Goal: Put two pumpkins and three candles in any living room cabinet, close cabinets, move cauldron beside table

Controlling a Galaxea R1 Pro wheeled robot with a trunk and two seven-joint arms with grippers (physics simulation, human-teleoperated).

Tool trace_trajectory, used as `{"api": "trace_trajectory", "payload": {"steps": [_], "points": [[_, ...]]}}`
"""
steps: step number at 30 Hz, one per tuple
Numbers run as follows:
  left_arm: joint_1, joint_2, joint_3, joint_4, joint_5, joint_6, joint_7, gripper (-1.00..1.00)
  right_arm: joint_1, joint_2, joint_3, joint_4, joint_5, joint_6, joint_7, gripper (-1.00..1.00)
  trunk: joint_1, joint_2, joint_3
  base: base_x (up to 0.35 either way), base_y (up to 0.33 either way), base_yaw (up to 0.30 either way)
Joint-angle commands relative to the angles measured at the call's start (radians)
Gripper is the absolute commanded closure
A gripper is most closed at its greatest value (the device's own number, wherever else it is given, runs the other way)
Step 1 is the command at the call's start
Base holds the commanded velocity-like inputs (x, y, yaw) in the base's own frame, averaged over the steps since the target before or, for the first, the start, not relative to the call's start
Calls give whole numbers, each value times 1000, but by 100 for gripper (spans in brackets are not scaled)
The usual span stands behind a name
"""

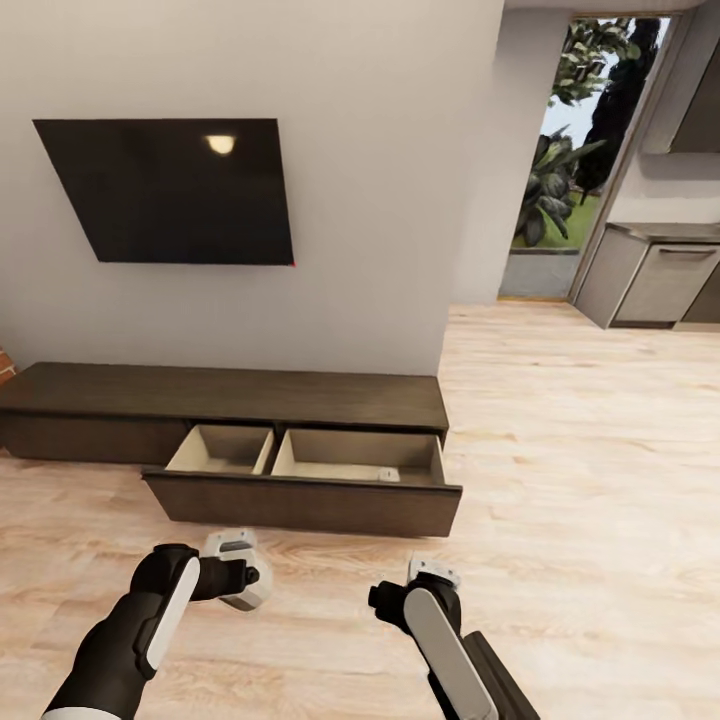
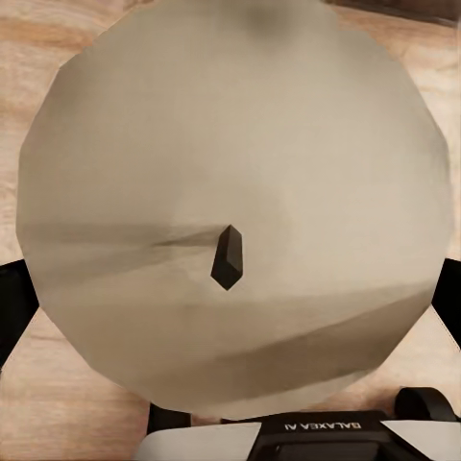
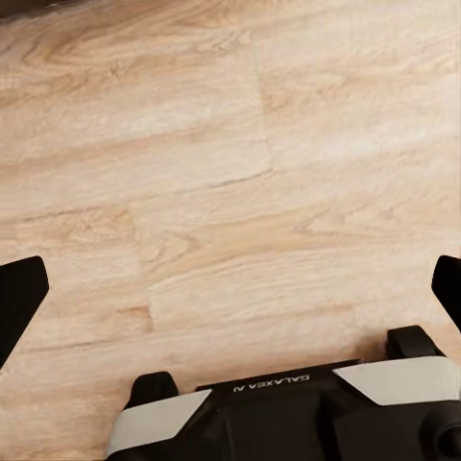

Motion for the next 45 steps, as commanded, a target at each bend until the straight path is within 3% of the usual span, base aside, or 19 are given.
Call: {"api": "trace_trajectory", "payload": {"steps": [1,4,5,7,8,12,14,16,17,18,21,24,27,30,45], "points": [[0,0,0,-1,1,0,0,100,4,-11,-4,-42,0,15,-2,-100,0,0,0,320,0,0],[0,0,-1,-2,1,0,0,100,13,-81,-41,-159,-7,80,-4,-100,0,0,0,307,0,0],[0,0,-1,-2,1,0,0,100,14,-103,-74,-178,-10,97,-4,-100,0,0,0,293,0,0],[0,0,-1,-3,2,1,0,100,13,-133,-191,-201,-34,125,1,-100,0,0,0,273,0,0],[0,0,-1,-3,2,1,0,100,12,-140,-268,-206,-81,151,3,-100,0,0,0,260,0,0],[0,0,-1,-21,3,1,0,100,11,-149,-444,-210,-286,242,7,-100,0,0,0,240,0,0],[0,0,-2,-33,3,2,0,100,19,-154,-554,-211,-390,272,22,-100,0,0,0,210,0,0],[0,0,-2,-38,3,2,0,100,44,-165,-670,-211,-462,285,70,-100,0,0,0,191,0,0],[0,0,-2,-40,3,2,0,100,61,-173,-724,-211,-482,289,107,-100,0,0,0,182,0,0],[0,0,-2,-41,3,2,0,100,70,-178,-749,-211,-489,290,128,-100,0,0,0,180,0,0],[0,0,-2,-46,4,2,0,100,113,-198,-873,-209,-502,290,252,-100,0,0,0,183,0,0],[1,0,-3,-50,4,2,0,100,130,-202,-971,-197,-505,289,309,-100,0,0,0,249,0,0],[1,0,-2,-64,5,2,0,100,135,-200,-1030,-176,-505,288,325,-100,0,0,0,295,0,0],[3,-1,-3,-77,6,4,0,100,137,-198,-1064,-136,-505,284,332,-100,0,0,0,161,0,0],[9,-2,-5,-107,7,5,0,100,137,-195,-1069,-117,-503,278,333,-100,0,0,0,161,0,0]]}}
